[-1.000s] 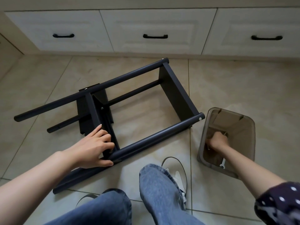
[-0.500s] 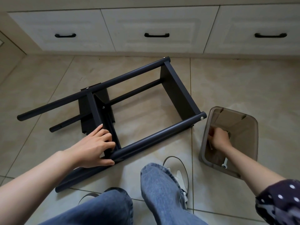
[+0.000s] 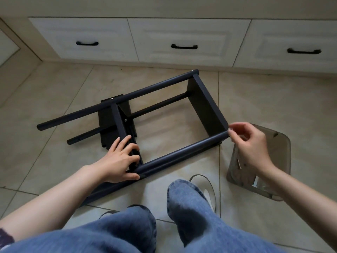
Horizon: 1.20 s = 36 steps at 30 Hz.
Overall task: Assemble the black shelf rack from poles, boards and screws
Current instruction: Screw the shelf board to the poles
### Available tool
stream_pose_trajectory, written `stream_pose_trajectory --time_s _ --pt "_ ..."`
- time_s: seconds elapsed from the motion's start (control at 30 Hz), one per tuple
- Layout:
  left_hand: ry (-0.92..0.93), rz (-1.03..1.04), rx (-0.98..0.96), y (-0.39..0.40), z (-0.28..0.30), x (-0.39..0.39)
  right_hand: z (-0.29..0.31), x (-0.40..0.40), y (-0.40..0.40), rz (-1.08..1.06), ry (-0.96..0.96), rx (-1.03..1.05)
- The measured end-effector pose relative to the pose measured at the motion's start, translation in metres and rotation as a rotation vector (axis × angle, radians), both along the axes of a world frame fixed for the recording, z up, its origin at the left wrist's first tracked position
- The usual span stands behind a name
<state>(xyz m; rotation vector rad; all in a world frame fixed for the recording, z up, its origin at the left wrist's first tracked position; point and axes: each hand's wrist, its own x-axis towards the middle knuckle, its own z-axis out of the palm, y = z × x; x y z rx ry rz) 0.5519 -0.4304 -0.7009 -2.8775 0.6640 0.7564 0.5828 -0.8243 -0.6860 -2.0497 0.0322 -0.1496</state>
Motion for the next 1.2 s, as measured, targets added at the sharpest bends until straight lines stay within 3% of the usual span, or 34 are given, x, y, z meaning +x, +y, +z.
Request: stream_pose_trajectory --time_s 0.27,0.5,0.73,1.2 --pt "-0.053 -0.011 -0.081 0.012 -0.005 -0.002 0.013 0.021 0.134 0.562 0.211 0.165" --pt "-0.125 -0.031 -0.096 0.037 -0.001 -0.009 -0.019 0.049 0.188 0.633 0.360 0.111" --pt "-0.204 0.041 -0.342 0.053 -0.013 -0.014 -0.055 0.067 0.228 0.863 0.608 -0.085" --pt "-0.241 0.093 -0.580 0.057 -0.036 -0.015 -0.092 0.065 0.270 1.209 1.104 0.166"
